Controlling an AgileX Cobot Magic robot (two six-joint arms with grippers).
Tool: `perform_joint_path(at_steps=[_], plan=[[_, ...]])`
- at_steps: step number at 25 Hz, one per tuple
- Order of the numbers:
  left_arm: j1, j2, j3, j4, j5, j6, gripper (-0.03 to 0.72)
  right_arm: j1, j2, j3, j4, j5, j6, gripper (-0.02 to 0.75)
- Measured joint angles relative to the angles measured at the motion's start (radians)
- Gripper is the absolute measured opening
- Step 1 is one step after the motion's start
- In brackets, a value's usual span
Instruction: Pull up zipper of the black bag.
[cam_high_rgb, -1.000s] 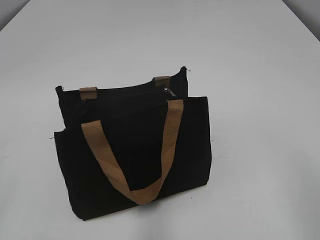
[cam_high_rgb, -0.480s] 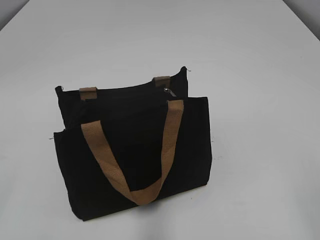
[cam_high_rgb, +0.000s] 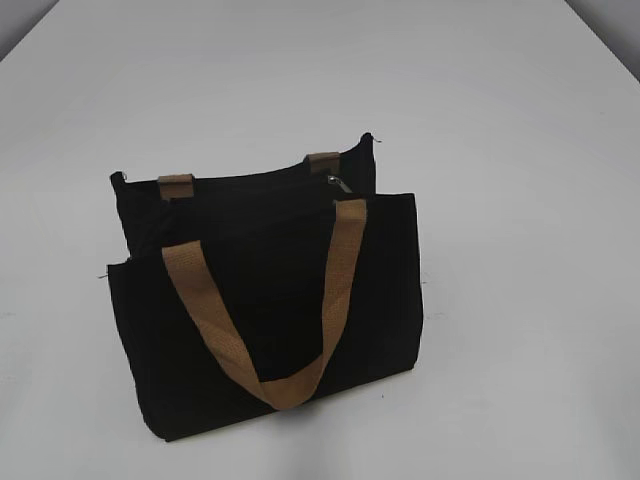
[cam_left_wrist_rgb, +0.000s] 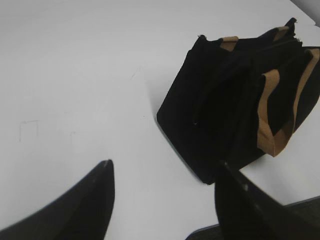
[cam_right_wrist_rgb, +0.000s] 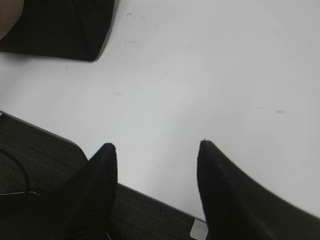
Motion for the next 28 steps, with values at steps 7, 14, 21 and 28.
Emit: perform_joint_path(at_steps=[7, 14, 21, 28], plan=[[0.001, 0.000, 0.000, -0.001, -0.001, 0.000, 0.449, 0.000, 0.000, 0.000, 0.000, -0.002, -0.001, 0.405], [0.248, 0.000, 0.000, -0.001, -0.001, 0.000, 0.446, -0.165, -0.042, 0.001, 0.000, -0.002, -0.002, 0.405], [0.438, 0.000, 0.000, -0.002, -0.004, 0.000, 0.420, -0.273, -0.162, 0.001, 0.000, -0.002, -0.002, 0.405], [0.438, 0.000, 0.000, -0.003, -0.004, 0.000, 0.395, -0.276, -0.162, 0.001, 0.000, -0.002, -0.003, 0.405]])
